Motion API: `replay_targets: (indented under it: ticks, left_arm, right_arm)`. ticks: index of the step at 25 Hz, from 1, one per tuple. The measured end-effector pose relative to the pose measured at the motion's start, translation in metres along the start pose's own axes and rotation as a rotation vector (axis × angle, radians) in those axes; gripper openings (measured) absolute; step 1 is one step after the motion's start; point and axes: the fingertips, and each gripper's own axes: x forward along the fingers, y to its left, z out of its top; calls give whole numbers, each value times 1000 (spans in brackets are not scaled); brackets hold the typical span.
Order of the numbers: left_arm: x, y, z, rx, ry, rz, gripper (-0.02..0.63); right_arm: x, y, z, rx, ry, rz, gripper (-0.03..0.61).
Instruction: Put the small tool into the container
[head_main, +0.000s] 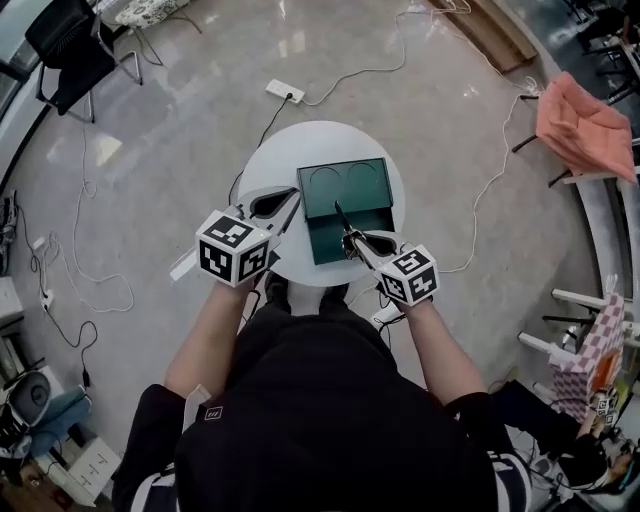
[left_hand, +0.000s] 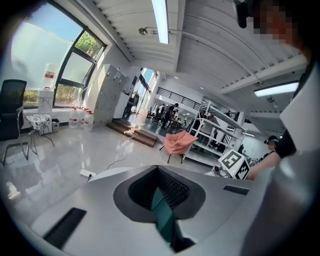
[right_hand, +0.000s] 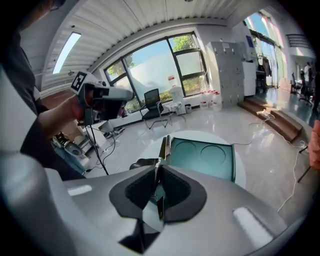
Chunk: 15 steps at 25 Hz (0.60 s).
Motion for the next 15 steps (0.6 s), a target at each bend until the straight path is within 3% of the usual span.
replay_targets:
  ticks: [7,15]
  left_arm:
    - [-28,17,-11,-68,-16,123,6]
    - [-49,15,-31,-107,-13,179,6]
  right_arm:
    - [38,5,-40,-127,206,128,44]
    - [67,-4,-61,-331,389,158,46]
